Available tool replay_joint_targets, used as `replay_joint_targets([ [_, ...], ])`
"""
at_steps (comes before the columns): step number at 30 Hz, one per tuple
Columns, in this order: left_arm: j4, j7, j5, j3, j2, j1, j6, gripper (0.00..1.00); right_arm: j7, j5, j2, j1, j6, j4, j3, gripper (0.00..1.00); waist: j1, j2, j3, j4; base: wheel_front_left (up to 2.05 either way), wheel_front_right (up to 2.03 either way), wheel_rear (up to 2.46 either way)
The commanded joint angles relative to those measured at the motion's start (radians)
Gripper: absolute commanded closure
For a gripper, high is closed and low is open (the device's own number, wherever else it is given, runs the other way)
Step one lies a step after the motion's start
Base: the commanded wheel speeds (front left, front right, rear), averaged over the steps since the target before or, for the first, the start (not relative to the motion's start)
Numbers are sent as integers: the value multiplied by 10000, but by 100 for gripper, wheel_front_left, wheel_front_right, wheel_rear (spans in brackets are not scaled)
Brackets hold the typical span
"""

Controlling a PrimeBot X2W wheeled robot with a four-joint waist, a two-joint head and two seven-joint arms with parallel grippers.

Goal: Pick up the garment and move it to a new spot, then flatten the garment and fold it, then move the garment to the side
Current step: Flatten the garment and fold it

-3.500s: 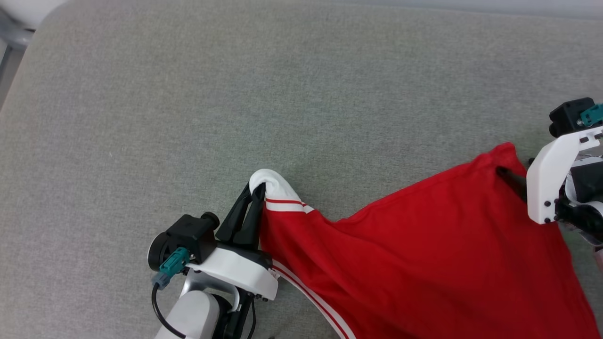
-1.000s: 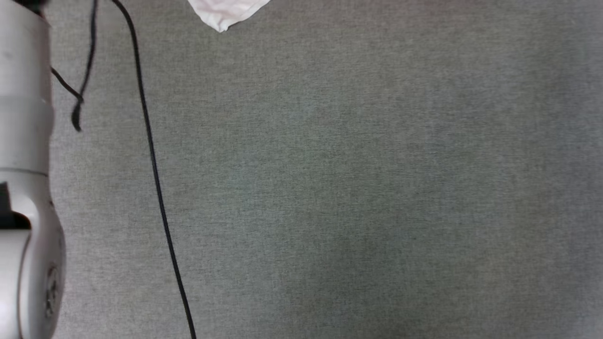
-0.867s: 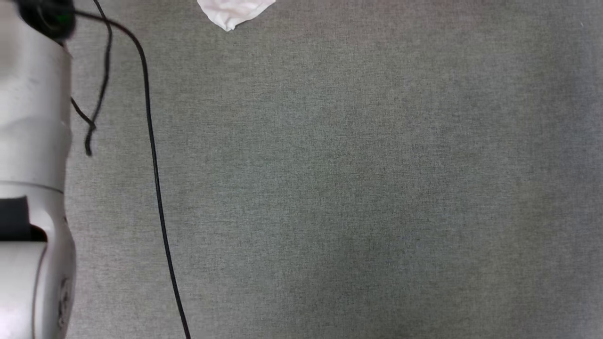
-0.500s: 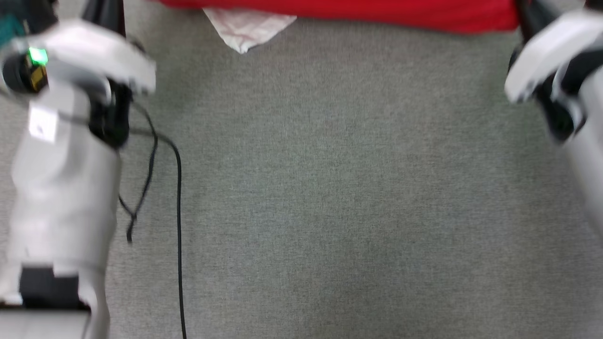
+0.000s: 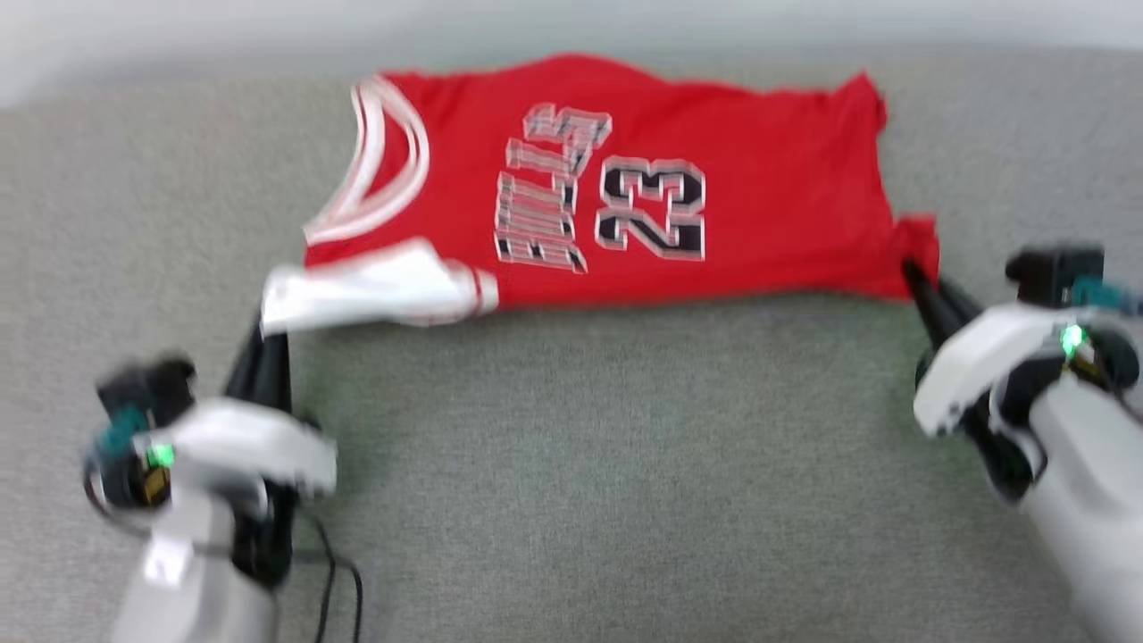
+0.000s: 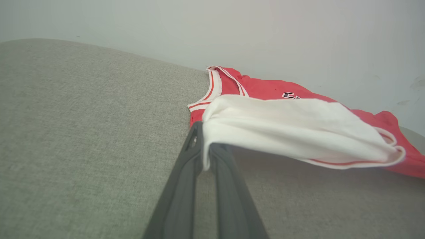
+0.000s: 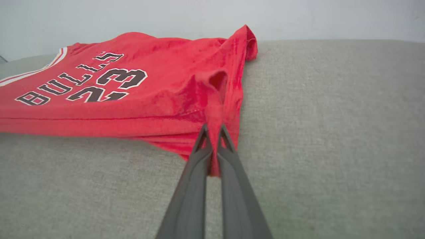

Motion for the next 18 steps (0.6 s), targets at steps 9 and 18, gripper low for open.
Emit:
replay_joint_targets([
  [9,-1044,-77,156,386,-388,2911,295,100,-214,511,-368,2458,-19,-642,-237,100,1,-1,-1862,186,0,0,0],
  [18,-2385,438,25,367,-593,5381,695,100,-320,344,-414,5014,-22,-1567,-1185,100,1,-1,-2839,357,0,0,0],
])
